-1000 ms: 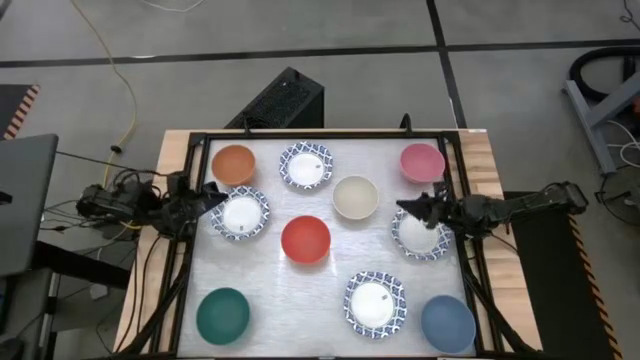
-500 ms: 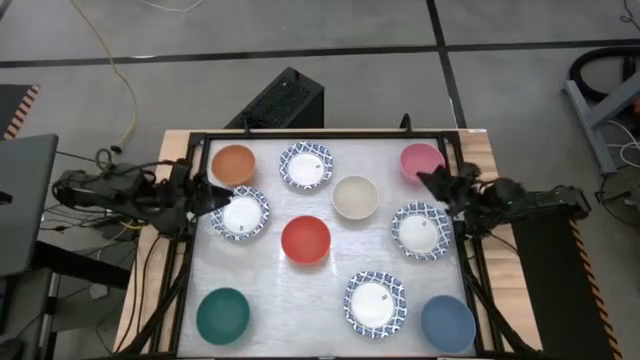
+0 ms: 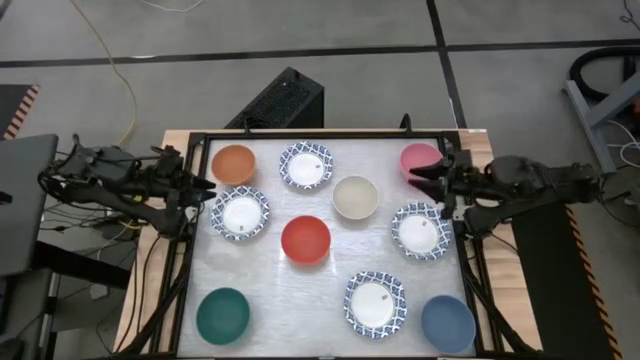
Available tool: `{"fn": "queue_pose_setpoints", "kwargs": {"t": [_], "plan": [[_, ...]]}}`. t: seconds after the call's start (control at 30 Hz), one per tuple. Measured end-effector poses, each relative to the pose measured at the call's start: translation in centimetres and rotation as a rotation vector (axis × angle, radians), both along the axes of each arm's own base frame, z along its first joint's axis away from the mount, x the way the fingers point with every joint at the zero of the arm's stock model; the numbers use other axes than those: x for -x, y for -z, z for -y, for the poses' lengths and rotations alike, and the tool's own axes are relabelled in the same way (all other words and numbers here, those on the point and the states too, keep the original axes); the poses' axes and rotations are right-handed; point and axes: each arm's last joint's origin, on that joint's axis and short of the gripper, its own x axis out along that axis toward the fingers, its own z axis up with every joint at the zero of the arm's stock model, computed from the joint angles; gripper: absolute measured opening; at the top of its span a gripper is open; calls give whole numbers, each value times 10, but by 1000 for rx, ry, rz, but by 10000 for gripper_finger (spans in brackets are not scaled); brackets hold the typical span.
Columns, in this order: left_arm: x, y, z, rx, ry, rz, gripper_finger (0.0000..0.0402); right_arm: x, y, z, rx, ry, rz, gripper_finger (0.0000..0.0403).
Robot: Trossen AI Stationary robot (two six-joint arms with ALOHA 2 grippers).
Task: Nest bowls inside each other
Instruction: Stack the white patterned bowl on top of the white patterned bowl
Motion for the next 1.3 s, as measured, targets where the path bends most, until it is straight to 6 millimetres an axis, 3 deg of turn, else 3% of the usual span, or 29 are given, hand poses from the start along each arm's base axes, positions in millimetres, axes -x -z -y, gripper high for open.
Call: {"fn": "queue_pose_setpoints", "kwargs": {"t": [0.2,0.5,0.73,0.87,1.3], "plan": [[-1,18,2,9,52,-218,173,-20,-2,-15,-83,-83,-78,192],[-26,35,9,-107,107,-463,173,-35,46,-33,-313,5,-500,178],[-45,41,14,-186,155,-537,173,-42,85,-44,-476,147,-901,177],[-49,43,14,-218,170,-552,173,-52,101,-49,-468,178,-1045,177],[-48,42,14,-210,153,-547,173,-86,142,-68,-351,184,-1205,177]]}}
